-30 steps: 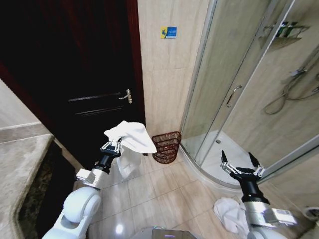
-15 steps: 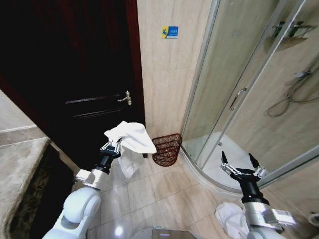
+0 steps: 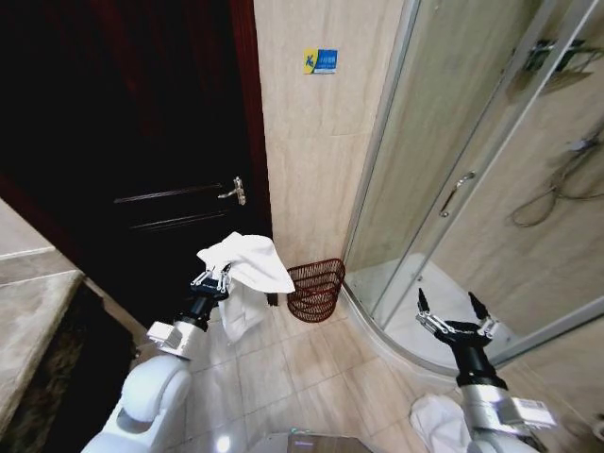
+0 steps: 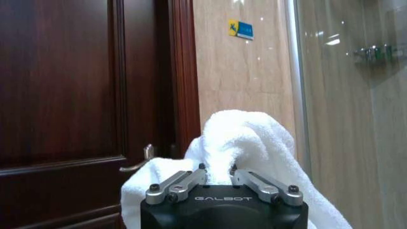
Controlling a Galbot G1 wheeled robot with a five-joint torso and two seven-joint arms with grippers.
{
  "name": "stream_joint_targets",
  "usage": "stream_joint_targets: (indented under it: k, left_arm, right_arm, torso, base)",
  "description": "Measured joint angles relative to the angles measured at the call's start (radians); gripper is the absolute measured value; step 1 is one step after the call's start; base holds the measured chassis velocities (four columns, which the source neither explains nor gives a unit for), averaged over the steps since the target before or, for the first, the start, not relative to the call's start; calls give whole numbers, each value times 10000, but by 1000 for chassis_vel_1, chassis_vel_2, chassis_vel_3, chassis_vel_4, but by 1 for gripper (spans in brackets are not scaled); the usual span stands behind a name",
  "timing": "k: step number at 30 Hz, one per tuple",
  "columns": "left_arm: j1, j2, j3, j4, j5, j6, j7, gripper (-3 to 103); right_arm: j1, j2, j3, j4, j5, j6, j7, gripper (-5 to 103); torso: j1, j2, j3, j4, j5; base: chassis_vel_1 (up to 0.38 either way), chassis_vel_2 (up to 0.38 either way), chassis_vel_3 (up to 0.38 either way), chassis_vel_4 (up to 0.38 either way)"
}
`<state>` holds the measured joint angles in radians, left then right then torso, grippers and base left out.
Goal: Discard the used towel into the hamper.
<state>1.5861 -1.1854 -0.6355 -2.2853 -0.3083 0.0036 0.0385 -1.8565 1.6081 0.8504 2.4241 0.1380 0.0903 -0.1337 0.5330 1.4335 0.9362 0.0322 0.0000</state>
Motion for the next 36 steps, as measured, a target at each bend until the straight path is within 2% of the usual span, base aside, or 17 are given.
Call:
stream_joint_targets:
  k: [22, 27, 29, 36]
  left_arm:
    - [-161, -8, 66, 364, 29, -156, 169, 7]
    - [-324, -26, 116, 590, -48, -299, 357, 7]
    - [-504, -11, 172, 872, -152, -354, 451, 7]
    - [-1502, 406, 587, 1819, -556, -404, 662, 7]
  right_arm:
    - [89, 0, -53, -116, -134, -18, 13, 100]
    - [144, 0, -153, -149, -226, 11, 406, 100]
    - [167, 0, -96, -247, -736, 143, 493, 100]
    - [213, 0, -179, -304, -1094, -4, 563, 100]
  torso:
    - [-3, 1, -1, 1, 0]
    - [-1, 1, 0, -3, 1]
    - [2, 0, 1, -2, -1]
    - [-7, 3, -2, 2, 0]
  base:
    - [-141, 53, 49, -145]
    - [-164, -4, 9, -175]
    - [-103, 18, 6, -67]
    - [-15, 2, 2, -10]
